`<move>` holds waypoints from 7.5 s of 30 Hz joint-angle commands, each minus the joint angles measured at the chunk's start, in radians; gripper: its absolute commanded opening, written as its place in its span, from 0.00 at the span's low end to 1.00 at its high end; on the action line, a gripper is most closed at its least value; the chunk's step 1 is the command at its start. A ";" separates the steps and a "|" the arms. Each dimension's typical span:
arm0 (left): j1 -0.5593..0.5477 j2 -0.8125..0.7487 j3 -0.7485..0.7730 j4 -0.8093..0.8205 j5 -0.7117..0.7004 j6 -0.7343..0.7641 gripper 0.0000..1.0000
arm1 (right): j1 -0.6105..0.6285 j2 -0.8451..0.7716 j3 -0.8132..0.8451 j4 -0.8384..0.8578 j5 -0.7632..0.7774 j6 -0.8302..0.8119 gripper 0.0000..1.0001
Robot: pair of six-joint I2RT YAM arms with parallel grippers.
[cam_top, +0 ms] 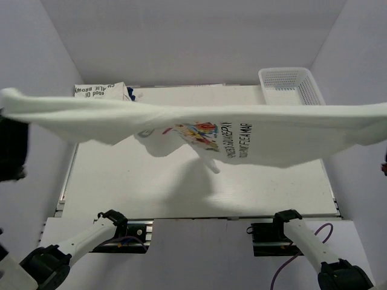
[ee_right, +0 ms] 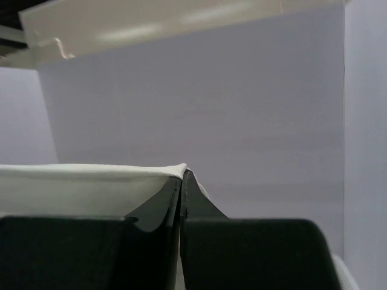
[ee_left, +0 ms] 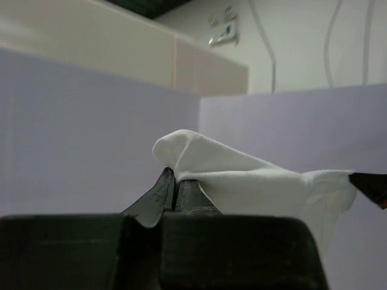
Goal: Fold and stack the t-shirts
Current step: Flatten out the tshirt, then grap the side of the flattened tshirt closest away from the robot with both arms
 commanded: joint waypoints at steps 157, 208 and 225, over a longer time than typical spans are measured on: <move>0.254 -0.131 -1.378 -0.403 0.015 -0.573 1.00 | -0.005 0.523 -1.191 0.250 0.080 0.365 0.90; 0.159 -0.007 -1.513 -0.347 0.292 -0.605 0.00 | -0.068 0.254 -1.491 -0.060 0.134 0.435 0.90; 0.159 0.128 -1.403 0.106 0.350 -0.596 0.00 | -0.065 0.389 -1.505 0.129 0.183 0.428 0.00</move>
